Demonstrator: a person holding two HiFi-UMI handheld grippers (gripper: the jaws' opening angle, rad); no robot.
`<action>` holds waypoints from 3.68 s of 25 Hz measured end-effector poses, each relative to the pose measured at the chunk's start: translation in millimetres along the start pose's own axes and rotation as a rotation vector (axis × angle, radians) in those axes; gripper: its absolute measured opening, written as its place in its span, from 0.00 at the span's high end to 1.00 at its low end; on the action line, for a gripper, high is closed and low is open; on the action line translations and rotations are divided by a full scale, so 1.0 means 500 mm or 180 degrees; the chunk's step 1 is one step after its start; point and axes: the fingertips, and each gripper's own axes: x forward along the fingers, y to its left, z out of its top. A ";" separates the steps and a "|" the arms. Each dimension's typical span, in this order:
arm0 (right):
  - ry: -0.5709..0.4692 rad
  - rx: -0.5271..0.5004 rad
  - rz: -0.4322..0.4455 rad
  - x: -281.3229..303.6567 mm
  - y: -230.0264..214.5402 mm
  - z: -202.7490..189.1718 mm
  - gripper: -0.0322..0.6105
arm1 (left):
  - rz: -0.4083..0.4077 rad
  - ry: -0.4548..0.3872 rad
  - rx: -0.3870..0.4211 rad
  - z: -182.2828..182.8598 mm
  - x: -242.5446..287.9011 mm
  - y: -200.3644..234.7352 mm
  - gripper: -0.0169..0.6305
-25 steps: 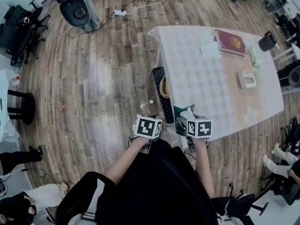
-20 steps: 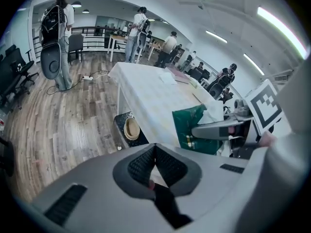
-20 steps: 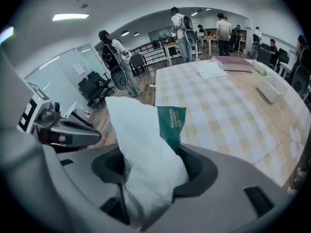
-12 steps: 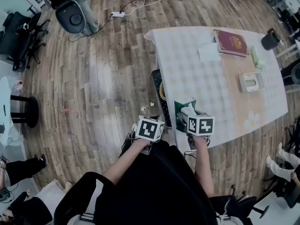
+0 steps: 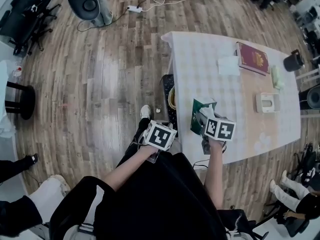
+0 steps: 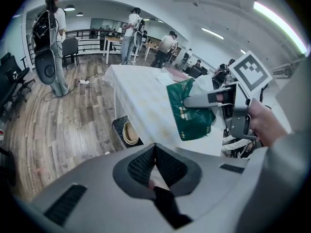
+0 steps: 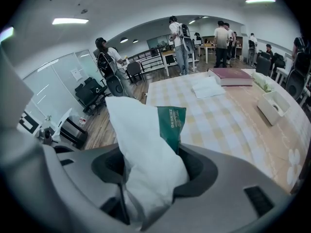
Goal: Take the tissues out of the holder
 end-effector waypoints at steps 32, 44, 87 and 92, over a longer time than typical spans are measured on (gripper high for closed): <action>0.0545 -0.1113 -0.0521 0.187 -0.042 0.148 0.51 | -0.0091 -0.0123 -0.0212 0.139 0.013 0.130 0.96; -0.0047 -0.1072 -0.0237 0.077 0.008 0.168 0.50 | -0.0215 -0.0025 -0.0033 0.124 0.025 0.089 0.96; 0.0091 -0.0013 -0.0285 -0.061 -0.002 -0.158 0.93 | -0.0300 -0.0017 0.0494 0.035 0.049 -0.101 0.96; 0.0122 -0.0134 -0.0160 -0.038 0.043 -0.139 0.93 | -0.0249 -0.0070 0.0382 0.045 0.032 -0.075 0.96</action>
